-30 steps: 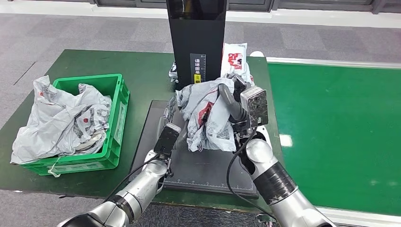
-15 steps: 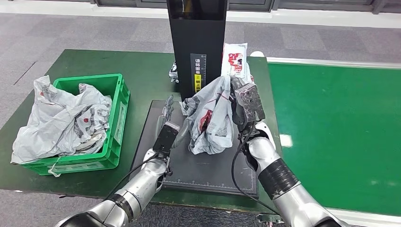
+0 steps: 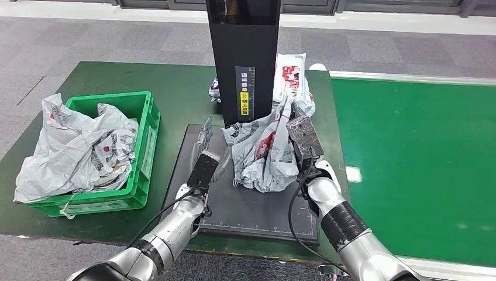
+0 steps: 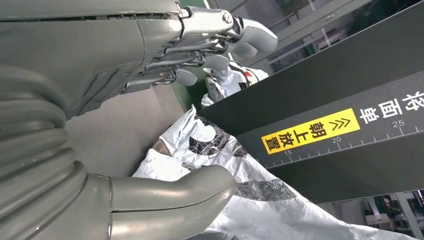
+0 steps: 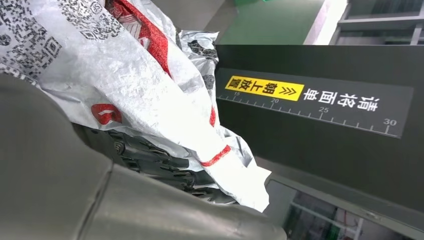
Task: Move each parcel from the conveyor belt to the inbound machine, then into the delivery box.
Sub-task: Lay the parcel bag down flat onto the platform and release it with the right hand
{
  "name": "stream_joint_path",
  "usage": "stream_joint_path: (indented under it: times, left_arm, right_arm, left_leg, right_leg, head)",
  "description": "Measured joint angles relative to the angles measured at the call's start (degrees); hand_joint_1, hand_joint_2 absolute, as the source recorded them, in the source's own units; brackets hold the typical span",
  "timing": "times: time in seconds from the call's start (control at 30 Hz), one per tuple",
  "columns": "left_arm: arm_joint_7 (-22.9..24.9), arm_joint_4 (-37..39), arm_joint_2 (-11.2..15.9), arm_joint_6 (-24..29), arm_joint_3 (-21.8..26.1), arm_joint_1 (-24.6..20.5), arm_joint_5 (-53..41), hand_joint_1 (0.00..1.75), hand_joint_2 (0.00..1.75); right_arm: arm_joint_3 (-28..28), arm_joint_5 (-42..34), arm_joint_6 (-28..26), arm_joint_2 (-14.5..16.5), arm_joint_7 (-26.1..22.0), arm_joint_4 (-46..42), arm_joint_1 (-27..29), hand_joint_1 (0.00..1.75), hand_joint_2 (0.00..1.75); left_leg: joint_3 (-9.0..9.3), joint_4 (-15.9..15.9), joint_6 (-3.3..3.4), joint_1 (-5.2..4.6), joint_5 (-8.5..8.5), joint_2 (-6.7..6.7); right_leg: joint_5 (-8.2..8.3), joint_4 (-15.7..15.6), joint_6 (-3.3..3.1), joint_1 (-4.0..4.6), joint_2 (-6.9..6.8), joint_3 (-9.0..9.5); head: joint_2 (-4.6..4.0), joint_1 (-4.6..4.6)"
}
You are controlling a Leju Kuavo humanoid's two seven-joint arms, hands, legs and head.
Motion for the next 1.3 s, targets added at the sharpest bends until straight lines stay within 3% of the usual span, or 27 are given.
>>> stream_joint_path:
  times: [0.33,0.6,1.0,1.17,1.3]
  left_arm:
    - [-1.6,-0.3,0.1,1.1,0.1,0.0,1.5,0.00,1.75]
    - [-3.1,-1.5,0.0,1.4,0.1,0.0,2.2,0.00,1.75]
    - [-3.1,-2.0,-0.1,1.7,0.1,0.0,2.1,0.00,1.75]
    - [-2.9,-2.6,-1.1,3.4,-0.3,-0.3,-0.4,0.00,1.75]
    - [-1.4,-2.0,-2.2,3.7,-1.4,-1.4,-1.3,0.00,1.75]
  right_arm:
    - [-1.8,3.8,-1.9,-0.2,0.9,0.2,1.1,0.00,0.00]
    - [-4.2,6.3,-7.2,-0.9,-2.2,-2.1,4.0,0.00,0.00]
    - [-4.6,6.1,-7.9,-1.4,-2.8,-3.6,4.9,0.00,0.00]
    - [-6.5,5.9,-16.8,-1.5,-7.7,-6.6,6.0,0.00,0.00]
    - [-8.4,13.4,-26.7,-1.9,-5.1,-9.4,7.1,0.00,0.00]
  left_leg:
    - [0.00,0.0,0.00,0.00,0.00,-0.01]
    - [0.00,0.0,0.00,0.00,0.00,0.00]
    - [0.00,0.0,0.00,-0.01,0.00,0.00]
    - [-0.01,0.0,0.01,-0.01,0.00,-0.07]
    - [-0.01,0.0,0.03,-0.01,-0.01,-0.06]
  right_leg:
    - [0.00,0.0,0.00,0.00,-0.01,0.00]
    - [0.00,0.0,0.00,-0.01,0.00,0.00]
    - [0.00,0.0,0.00,-0.01,0.00,-0.01]
    - [0.00,0.0,0.01,-0.05,-0.09,-0.01]
    - [0.00,0.0,0.01,-0.09,-0.06,-0.02]
  head:
    - [0.00,0.00]
    - [0.00,0.00]
    - [0.00,0.00]
    - [0.00,0.00]
    - [0.00,0.00]
